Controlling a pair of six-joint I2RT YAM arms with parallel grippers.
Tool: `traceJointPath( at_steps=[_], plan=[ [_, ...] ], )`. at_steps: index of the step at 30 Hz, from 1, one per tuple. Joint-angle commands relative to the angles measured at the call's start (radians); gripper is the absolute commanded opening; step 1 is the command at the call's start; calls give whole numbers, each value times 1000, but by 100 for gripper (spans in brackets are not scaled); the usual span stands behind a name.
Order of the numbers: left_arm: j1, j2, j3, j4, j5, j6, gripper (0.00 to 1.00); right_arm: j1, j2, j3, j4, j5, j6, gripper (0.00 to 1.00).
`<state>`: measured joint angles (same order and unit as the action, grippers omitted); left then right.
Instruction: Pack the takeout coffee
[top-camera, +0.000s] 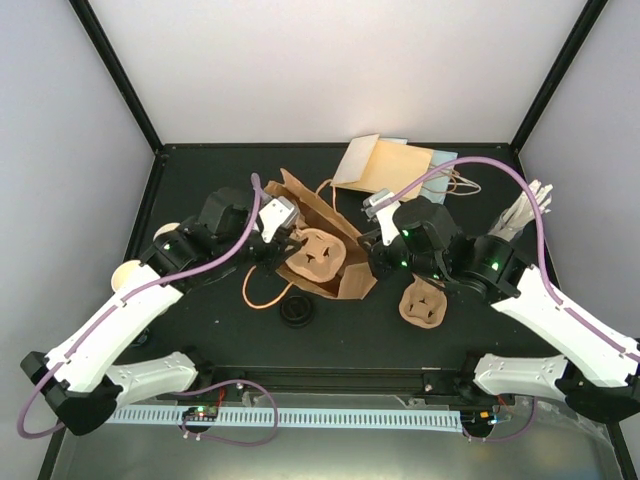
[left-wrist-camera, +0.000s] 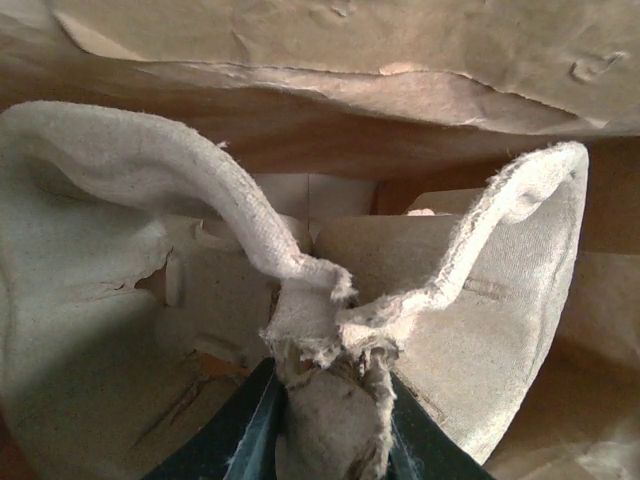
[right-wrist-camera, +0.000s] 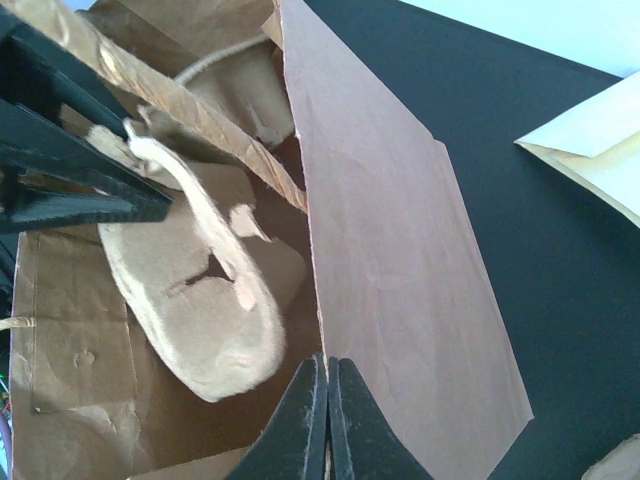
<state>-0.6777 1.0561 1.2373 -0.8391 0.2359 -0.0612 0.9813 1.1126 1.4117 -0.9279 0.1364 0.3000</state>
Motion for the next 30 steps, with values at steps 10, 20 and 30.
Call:
traceJointPath(
  at_steps=[10,20,30],
  plan=[
    [-142,130,79,-54,-241,-9,17,-2,4,19,65,-30,21,1],
    [-165,175,34,-16,-256,-57,15,-3,-1,-30,56,35,47,11],
    [-168,124,-37,65,-208,-71,16,-3,90,81,-24,40,-98,32]
  ],
)
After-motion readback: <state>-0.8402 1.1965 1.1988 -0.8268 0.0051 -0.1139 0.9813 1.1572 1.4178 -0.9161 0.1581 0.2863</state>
